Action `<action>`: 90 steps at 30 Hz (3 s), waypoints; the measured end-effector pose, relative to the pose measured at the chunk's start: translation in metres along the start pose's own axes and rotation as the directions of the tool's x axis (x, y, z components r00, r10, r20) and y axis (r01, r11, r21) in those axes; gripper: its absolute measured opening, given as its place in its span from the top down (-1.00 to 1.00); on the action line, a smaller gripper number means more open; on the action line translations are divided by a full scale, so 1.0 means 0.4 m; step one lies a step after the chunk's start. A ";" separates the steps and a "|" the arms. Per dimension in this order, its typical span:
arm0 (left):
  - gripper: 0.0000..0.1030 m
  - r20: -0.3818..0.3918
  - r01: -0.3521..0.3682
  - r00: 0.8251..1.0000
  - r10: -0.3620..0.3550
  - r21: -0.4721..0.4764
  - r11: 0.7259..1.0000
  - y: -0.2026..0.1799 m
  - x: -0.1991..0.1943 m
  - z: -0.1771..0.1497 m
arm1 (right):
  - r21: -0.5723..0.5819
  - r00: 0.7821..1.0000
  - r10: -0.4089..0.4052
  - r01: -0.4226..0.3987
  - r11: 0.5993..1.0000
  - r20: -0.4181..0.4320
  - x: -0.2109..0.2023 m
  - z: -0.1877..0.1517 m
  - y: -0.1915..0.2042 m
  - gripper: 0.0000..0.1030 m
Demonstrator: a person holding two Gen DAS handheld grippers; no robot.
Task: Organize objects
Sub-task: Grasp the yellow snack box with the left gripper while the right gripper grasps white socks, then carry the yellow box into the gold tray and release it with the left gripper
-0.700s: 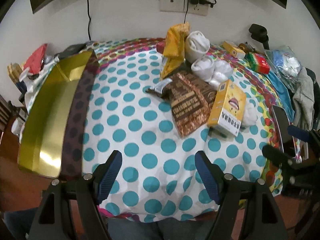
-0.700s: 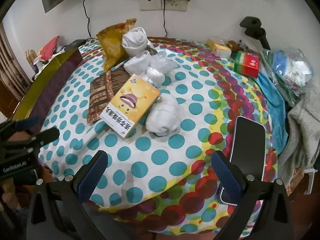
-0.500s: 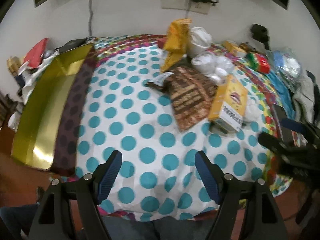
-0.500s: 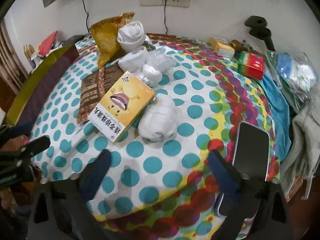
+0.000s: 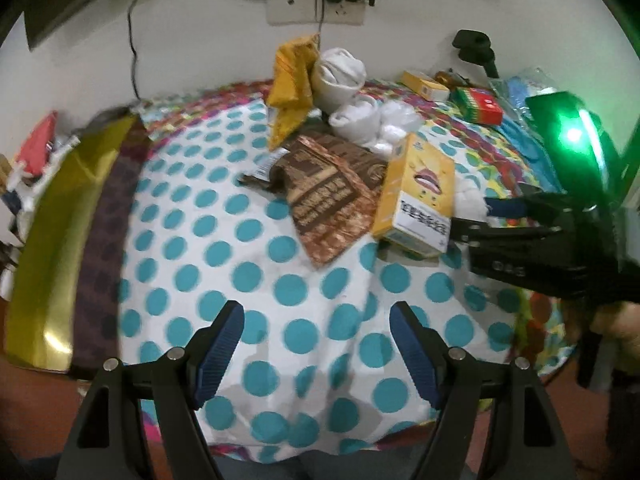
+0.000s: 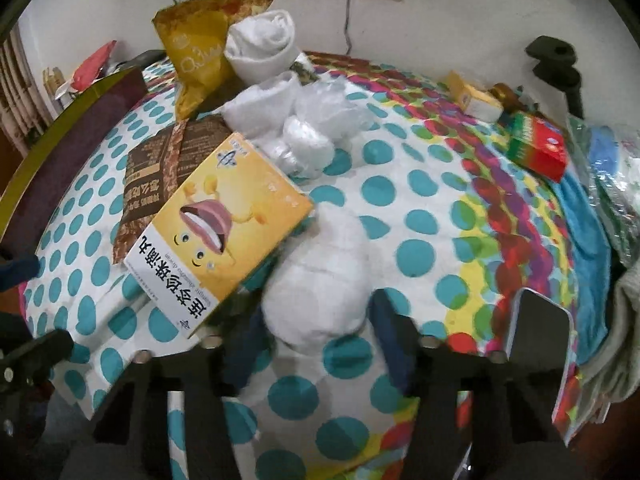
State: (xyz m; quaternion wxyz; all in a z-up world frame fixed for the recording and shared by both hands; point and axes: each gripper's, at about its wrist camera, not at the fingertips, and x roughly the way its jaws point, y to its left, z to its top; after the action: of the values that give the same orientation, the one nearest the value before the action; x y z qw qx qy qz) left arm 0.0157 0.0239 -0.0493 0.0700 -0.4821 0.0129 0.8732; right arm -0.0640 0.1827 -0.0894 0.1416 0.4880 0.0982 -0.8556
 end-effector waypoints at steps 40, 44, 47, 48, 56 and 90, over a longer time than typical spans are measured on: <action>-0.50 -0.020 -0.135 0.987 0.157 0.412 0.901 -0.304 0.217 0.164 | 0.212 0.981 0.095 -0.130 0.969 0.167 -0.195 -0.086 -0.158 0.42; -0.16 -0.035 -0.129 0.987 0.155 0.393 0.910 -0.300 0.215 0.175 | 0.216 0.980 0.102 -0.138 0.967 0.171 -0.200 -0.084 -0.157 0.42; 0.08 -0.024 -0.119 0.990 0.140 0.392 0.912 -0.305 0.199 0.171 | 0.215 0.980 0.105 -0.141 0.967 0.168 -0.198 -0.080 -0.154 0.41; 0.42 -0.034 -0.100 0.992 0.123 0.391 0.915 -0.307 0.195 0.170 | 0.217 0.980 0.104 -0.141 0.966 0.170 -0.199 -0.079 -0.152 0.41; 0.43 -0.029 -0.077 0.995 0.094 0.360 0.930 -0.301 0.173 0.144 | 0.199 0.979 0.097 -0.133 0.971 0.180 -0.215 -0.078 -0.136 0.41; 0.42 -0.147 -0.249 0.965 0.216 -0.270 0.930 0.746 0.178 0.338 | -0.056 0.967 0.218 -0.212 0.976 0.134 -0.190 0.156 0.244 0.41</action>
State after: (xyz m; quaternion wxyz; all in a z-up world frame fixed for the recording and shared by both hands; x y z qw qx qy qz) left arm -0.1757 -0.2514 -0.0505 -0.1052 -0.5317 -0.0523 0.8387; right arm -0.0445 0.0829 0.0046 0.2499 0.4318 0.0521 -0.8651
